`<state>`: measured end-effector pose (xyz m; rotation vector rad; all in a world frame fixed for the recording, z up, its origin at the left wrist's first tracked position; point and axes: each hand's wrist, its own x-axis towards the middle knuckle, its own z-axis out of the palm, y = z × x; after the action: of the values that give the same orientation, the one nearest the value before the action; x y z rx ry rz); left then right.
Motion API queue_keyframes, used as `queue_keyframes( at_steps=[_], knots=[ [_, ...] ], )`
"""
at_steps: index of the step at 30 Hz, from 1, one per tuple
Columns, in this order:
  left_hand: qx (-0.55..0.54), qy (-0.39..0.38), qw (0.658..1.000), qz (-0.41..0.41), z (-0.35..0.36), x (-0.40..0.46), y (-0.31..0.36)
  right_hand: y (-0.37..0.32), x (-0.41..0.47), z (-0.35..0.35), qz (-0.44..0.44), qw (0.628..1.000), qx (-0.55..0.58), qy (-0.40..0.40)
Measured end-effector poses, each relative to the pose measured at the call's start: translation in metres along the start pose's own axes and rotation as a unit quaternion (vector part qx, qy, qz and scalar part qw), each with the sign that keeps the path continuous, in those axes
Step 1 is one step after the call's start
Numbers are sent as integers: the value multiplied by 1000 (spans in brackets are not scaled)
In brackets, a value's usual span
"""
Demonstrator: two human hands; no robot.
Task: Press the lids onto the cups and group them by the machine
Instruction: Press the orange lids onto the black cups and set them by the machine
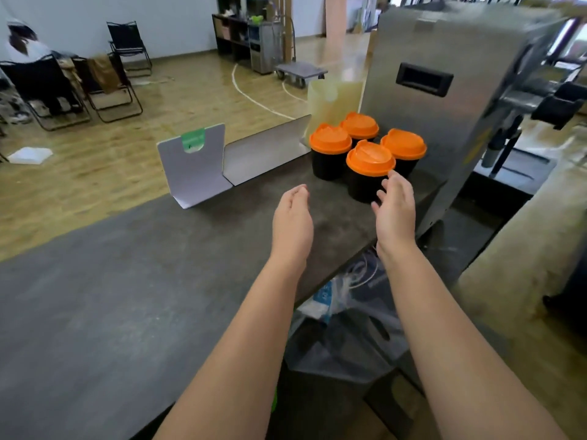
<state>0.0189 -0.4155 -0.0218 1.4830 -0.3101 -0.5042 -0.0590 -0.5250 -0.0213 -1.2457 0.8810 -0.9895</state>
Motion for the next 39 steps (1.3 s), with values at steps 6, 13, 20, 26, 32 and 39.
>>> queue_keyframes(
  at_steps=[6,13,20,26,32,39],
  knots=[
    [26,-21,998,-57,67,33,10,12,50,-5,59,998,-15,-1],
    [28,1,997,-77,110,39,13,19,71,-11,63,995,-51,-50],
    [21,51,997,-57,106,17,7,18,58,-15,32,995,-78,-58],
    [36,123,992,3,51,-10,6,15,8,18,-9,994,-65,-89],
    [43,194,980,28,-56,-42,14,21,-77,89,-7,979,-69,-194],
    [38,286,956,47,-215,-103,21,33,-220,189,-22,955,-61,-291]
  ],
)
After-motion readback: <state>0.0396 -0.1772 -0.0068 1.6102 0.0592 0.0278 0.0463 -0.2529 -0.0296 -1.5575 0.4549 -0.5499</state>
